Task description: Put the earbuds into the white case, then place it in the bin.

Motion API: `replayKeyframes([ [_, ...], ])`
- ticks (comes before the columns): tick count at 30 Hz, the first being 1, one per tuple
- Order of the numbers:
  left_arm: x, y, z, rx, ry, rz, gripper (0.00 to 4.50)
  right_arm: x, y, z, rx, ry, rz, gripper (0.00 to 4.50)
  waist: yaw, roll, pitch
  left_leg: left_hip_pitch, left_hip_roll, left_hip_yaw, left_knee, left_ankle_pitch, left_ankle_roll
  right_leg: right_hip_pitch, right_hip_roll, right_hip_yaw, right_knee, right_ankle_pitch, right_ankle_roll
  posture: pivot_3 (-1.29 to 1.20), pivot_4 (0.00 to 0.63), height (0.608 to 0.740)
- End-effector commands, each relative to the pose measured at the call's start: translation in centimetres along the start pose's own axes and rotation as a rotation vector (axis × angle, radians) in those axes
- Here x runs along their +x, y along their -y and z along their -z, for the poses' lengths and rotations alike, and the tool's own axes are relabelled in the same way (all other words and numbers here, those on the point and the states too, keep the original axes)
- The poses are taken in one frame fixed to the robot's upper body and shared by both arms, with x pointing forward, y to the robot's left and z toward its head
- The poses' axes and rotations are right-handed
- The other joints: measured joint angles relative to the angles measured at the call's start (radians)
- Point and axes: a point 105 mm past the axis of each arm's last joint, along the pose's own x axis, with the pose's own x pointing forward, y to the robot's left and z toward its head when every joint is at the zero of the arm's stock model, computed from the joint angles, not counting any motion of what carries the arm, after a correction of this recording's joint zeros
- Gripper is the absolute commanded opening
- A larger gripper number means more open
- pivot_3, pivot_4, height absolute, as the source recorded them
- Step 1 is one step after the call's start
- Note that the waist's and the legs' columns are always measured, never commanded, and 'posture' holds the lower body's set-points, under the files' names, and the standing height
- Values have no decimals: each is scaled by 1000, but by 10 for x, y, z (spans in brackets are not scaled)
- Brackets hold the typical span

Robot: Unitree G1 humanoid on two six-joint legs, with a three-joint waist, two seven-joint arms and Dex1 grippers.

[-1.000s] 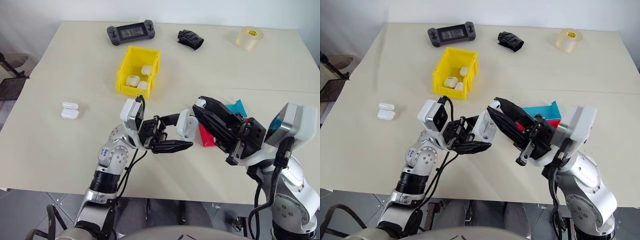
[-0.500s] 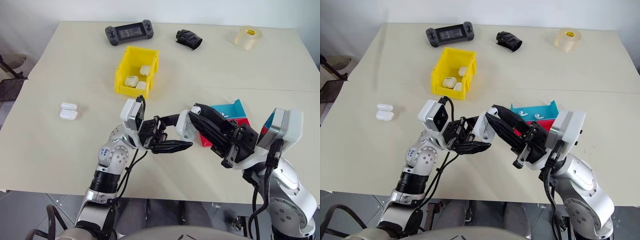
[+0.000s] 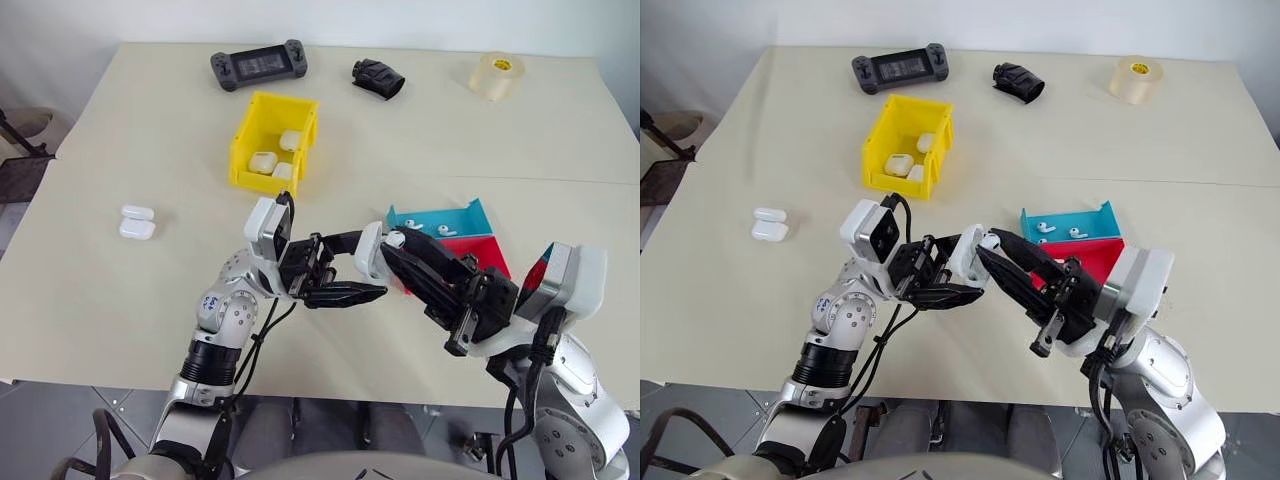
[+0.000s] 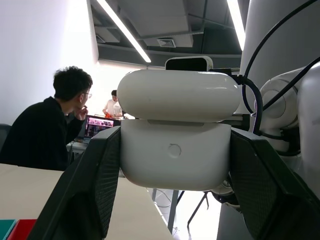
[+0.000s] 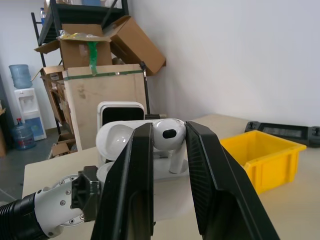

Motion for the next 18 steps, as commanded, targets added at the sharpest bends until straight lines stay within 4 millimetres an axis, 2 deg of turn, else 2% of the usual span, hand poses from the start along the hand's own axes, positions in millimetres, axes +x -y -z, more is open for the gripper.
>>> replayKeyframes([
  [1,7,0,-12,47,28,27,2817,-1,-5,7,-44,-47,-47,578,0,0,0,0,0,0,0,0,0,0,0,0,0,0,0,0,150,740],
  [10,8,0,-12,48,32,32,2817,2,-7,10,-76,-57,-81,578,0,0,0,0,0,0,0,0,0,0,0,0,0,0,0,0,150,740],
  [18,8,1,-12,42,30,44,2817,7,1,11,-92,-40,-64,578,0,0,0,0,0,0,0,0,0,0,0,0,0,0,0,0,150,740],
])
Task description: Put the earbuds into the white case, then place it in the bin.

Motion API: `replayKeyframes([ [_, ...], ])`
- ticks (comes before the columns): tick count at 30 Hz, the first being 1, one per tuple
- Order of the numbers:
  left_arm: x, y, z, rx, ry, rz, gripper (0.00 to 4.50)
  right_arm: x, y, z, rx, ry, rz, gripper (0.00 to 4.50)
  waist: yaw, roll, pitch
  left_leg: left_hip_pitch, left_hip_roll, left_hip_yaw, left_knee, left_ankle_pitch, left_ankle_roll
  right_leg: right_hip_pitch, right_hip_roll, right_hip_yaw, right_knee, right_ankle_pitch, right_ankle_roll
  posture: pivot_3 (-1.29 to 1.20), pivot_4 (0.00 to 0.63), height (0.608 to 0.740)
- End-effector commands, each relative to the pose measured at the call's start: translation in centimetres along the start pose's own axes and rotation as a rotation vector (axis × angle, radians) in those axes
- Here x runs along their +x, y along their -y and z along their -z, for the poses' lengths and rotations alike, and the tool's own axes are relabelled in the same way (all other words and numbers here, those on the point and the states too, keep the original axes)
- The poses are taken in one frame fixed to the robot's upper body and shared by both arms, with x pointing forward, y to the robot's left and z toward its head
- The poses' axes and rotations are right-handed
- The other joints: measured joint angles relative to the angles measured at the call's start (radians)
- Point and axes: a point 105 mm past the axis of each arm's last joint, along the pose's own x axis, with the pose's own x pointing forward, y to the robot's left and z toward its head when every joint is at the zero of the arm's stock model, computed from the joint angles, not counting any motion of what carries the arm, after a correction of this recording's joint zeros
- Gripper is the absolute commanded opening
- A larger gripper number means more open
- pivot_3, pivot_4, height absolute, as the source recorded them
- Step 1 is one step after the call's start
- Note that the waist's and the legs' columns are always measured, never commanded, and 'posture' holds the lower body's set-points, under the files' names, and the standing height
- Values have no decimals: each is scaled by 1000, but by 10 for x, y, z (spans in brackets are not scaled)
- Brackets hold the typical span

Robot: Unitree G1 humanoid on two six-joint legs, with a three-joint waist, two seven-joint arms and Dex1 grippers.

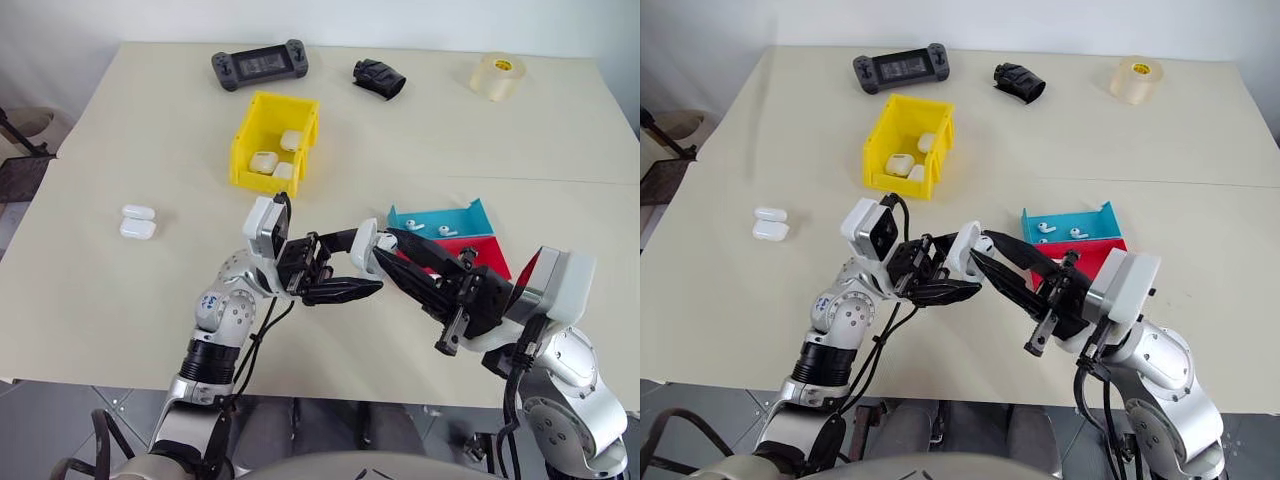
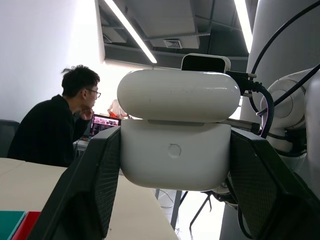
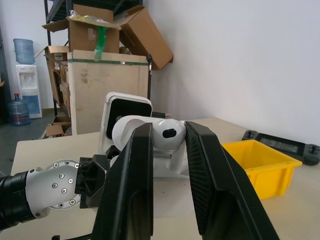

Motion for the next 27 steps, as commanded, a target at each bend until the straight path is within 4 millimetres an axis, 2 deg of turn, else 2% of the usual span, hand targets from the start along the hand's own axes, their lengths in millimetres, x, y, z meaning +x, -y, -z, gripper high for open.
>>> replayKeyframes([
  [1,13,5,-12,50,26,68,2817,2,-1,8,10,-19,-14,578,0,0,0,0,0,0,0,0,0,0,0,0,0,0,0,0,150,740],
  [6,12,6,-11,46,24,77,2817,1,6,13,14,-18,0,578,0,0,0,0,0,0,0,0,0,0,0,0,0,0,0,0,150,740],
  [18,13,8,-10,27,22,108,2817,-4,12,13,52,8,18,578,0,0,0,0,0,0,0,0,0,0,0,0,0,0,0,0,150,740],
  [27,16,11,-10,32,13,136,2817,-10,8,24,117,-56,1,578,0,0,0,0,0,0,0,0,0,0,0,0,0,0,0,0,150,740],
])
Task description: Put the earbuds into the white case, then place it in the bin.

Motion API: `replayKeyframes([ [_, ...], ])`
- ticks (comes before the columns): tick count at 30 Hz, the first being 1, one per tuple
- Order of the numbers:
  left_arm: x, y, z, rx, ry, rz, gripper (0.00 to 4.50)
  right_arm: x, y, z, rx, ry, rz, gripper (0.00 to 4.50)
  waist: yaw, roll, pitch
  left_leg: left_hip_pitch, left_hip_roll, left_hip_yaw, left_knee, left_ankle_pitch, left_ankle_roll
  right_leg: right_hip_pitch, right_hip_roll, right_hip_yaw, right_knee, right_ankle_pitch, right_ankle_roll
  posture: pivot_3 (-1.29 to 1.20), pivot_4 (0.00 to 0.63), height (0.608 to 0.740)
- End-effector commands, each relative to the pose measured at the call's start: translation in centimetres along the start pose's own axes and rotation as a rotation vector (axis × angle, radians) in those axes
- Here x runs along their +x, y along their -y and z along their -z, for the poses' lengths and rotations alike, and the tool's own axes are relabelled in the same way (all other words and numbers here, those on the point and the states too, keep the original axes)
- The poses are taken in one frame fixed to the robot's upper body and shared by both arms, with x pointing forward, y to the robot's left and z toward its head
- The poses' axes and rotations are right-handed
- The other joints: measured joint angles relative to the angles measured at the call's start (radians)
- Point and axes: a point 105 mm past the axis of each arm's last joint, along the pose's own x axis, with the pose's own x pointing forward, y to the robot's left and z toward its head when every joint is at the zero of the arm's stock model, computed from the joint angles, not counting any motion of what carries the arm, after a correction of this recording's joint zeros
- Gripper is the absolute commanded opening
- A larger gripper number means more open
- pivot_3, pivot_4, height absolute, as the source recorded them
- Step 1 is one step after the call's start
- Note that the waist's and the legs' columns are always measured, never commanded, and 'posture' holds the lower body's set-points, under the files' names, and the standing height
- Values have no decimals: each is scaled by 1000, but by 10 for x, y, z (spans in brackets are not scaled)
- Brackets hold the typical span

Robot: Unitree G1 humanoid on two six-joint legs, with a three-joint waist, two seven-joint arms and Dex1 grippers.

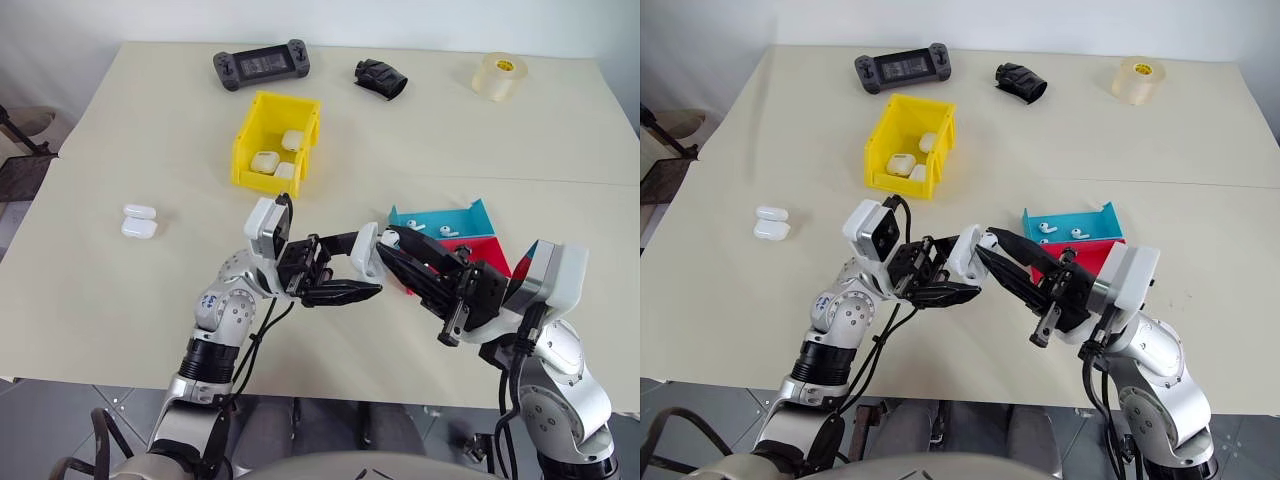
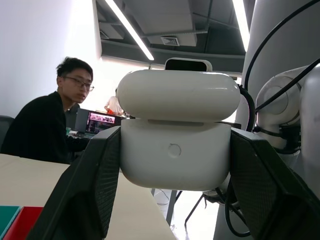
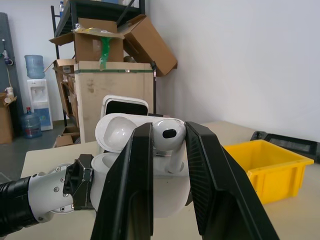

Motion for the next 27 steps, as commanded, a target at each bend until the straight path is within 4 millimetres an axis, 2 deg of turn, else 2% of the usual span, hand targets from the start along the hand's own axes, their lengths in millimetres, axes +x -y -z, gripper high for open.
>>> replayKeyframes([
  [1,16,9,-13,58,26,110,2817,-4,-1,17,49,-88,0,578,0,0,0,0,0,0,0,0,0,0,0,0,0,0,0,0,150,740],
  [8,16,11,-12,50,20,132,2817,3,8,16,26,-71,19,578,-1,0,0,0,0,0,0,0,0,0,0,0,0,0,0,0,150,740],
  [15,17,12,-12,47,22,143,2817,5,5,22,50,-123,-42,578,0,0,0,0,0,0,0,0,0,0,0,0,0,0,0,0,150,740],
  [27,20,9,-18,78,37,122,2817,-10,11,24,97,-223,-37,578,1,0,0,0,0,0,0,0,0,0,0,0,-1,0,0,0,150,740],
])
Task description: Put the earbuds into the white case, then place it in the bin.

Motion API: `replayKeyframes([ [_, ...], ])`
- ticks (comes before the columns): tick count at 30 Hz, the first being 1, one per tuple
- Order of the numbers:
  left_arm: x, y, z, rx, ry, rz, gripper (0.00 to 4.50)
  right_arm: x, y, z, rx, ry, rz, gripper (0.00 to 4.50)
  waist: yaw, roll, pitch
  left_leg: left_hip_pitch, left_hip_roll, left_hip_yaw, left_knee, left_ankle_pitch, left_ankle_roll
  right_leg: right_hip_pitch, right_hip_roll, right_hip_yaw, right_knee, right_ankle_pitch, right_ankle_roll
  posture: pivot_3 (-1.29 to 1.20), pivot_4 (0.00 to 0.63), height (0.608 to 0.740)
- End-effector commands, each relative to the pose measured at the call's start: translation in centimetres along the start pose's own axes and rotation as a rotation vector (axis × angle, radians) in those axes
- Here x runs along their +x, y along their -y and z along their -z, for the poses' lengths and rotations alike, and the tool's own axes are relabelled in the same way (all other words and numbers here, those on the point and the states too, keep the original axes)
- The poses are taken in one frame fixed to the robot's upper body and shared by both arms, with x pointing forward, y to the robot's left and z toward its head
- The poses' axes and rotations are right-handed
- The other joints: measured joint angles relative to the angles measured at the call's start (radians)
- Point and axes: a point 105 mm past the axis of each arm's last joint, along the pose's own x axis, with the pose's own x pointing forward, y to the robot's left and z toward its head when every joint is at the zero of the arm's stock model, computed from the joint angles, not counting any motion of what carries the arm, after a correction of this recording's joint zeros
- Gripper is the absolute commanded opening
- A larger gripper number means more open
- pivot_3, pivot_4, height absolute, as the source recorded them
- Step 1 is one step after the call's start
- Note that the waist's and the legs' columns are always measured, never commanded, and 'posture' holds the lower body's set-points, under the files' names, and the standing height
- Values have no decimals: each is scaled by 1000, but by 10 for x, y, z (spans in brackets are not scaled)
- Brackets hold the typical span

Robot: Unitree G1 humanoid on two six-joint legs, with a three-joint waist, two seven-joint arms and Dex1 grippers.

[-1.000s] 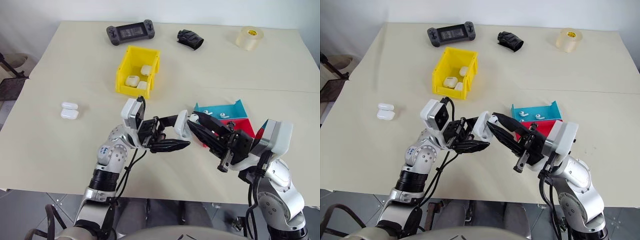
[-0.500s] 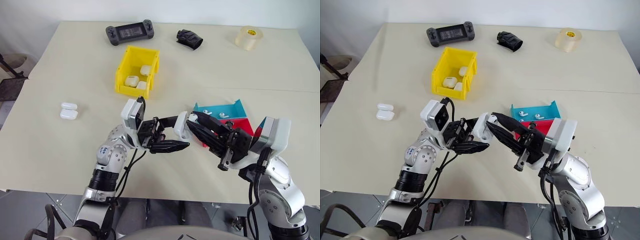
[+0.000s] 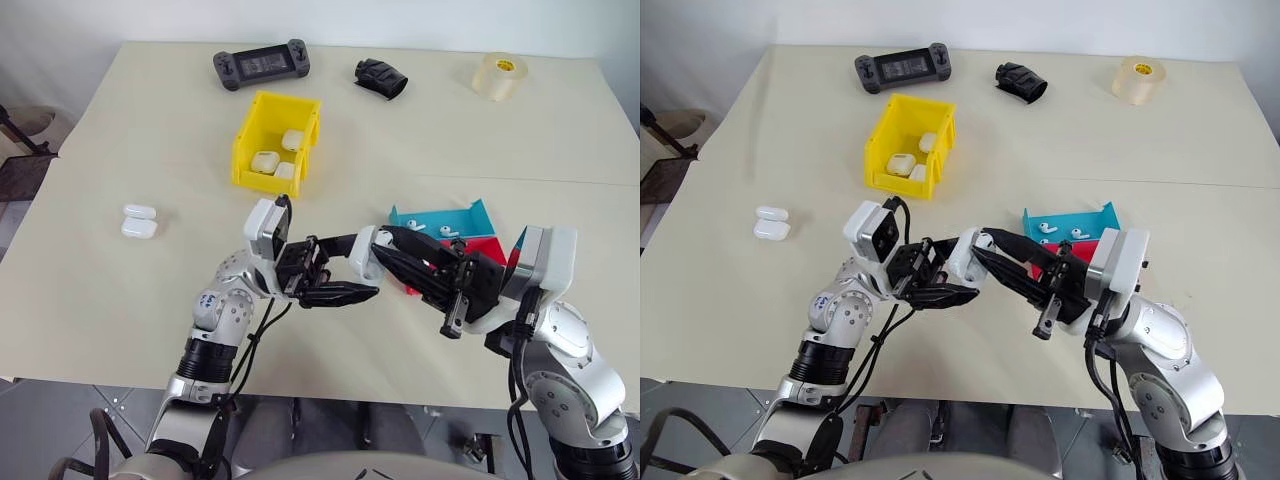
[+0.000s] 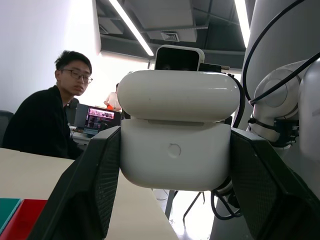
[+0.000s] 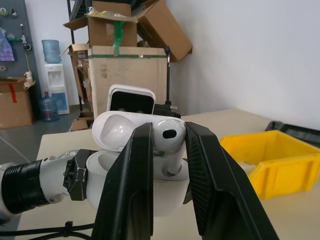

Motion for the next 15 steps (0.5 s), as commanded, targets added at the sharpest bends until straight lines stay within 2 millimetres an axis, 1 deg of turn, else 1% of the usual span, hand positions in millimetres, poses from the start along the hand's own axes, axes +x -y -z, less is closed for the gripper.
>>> replayKeyframes([
  [1,22,9,-21,87,61,121,2817,-10,4,22,80,-128,28,578,0,0,0,0,0,0,0,0,0,0,0,0,0,0,0,0,150,740],
  [15,23,8,-21,104,69,111,2817,-20,6,20,141,-204,35,578,1,0,0,0,0,0,0,0,0,0,0,0,-1,0,0,0,150,740],
])
